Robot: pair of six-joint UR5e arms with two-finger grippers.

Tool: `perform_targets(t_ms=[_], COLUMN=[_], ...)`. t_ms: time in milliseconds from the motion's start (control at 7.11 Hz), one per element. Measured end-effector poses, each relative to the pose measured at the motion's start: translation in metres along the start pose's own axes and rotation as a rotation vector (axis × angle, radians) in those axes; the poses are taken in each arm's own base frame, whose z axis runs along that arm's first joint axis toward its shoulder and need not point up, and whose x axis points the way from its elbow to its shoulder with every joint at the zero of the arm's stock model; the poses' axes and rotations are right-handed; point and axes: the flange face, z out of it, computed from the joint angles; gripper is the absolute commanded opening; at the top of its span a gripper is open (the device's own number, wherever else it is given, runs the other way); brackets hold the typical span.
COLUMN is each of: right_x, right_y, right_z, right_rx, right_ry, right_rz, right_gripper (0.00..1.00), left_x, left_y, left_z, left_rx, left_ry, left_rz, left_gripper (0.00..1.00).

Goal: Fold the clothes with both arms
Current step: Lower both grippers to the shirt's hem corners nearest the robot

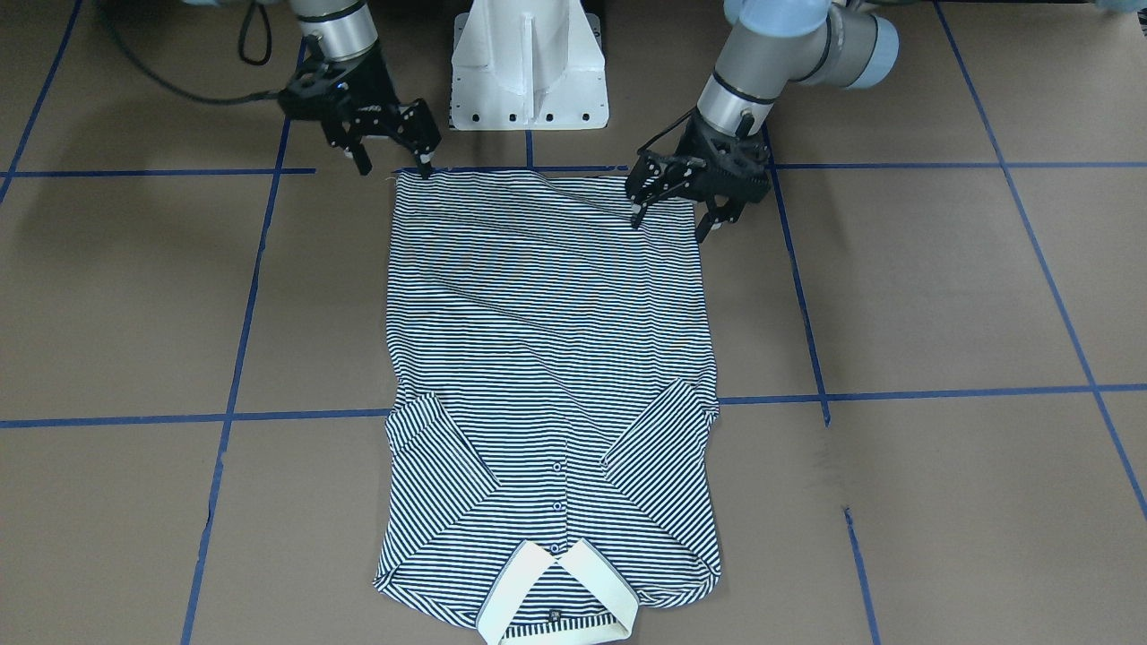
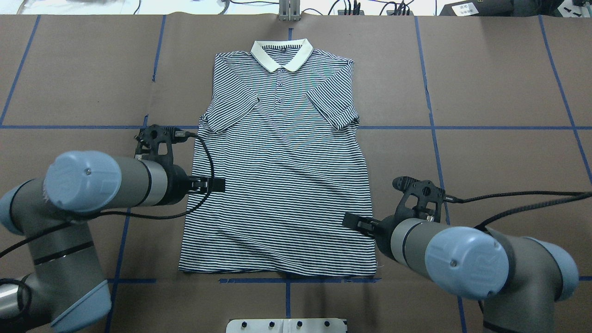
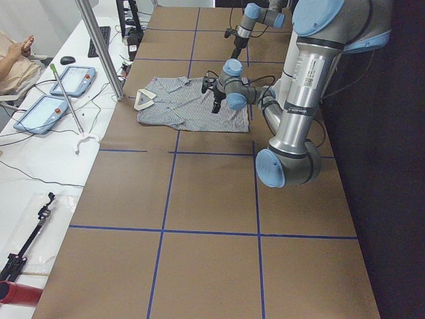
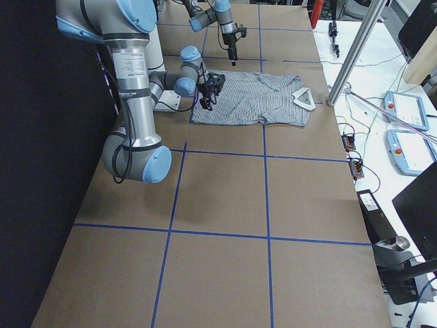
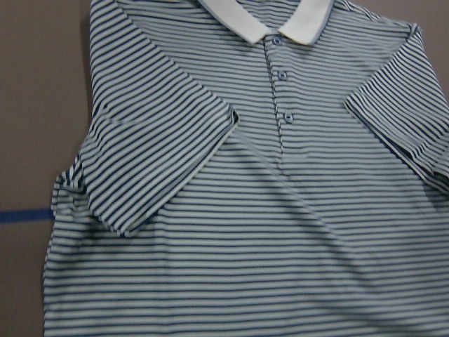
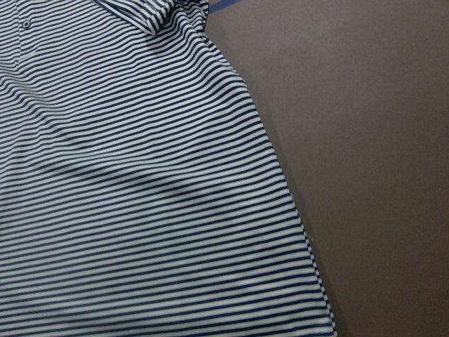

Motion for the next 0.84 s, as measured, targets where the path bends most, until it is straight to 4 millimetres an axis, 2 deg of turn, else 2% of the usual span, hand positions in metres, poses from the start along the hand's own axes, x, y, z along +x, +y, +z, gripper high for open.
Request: perform_targets(t_ms=[141,422,563,844], right_x=[0.006,0.016,0.016,0.017], right_y=[0.017,0.026,0.026,0.027], right_z=[0.002,0.006,0.006,0.006], right_rx=[0.011,0.031,0.034,0.035], right_ry=[0.008,0.02,0.018,0.017], right_rz=[-0.005,-0.012,-0.013,-0.013], right_gripper=[1.0,1.0,1.0,1.0], left_x=[-0.015,-0.032,-0.033,-0.031], left_y=[0.029,0.078,0.095,0.114], left_z=[0.003,0.017,0.024,0.03], left_rx=[-0.024,-0.054,-0.063,-0.082], left_ry=[-0.028,-0.082,-0.097,-0.11], left_rz=[-0.003,-0.044,-0.079,-0.114], left_gripper=[1.0,0.36,0.35,0.36])
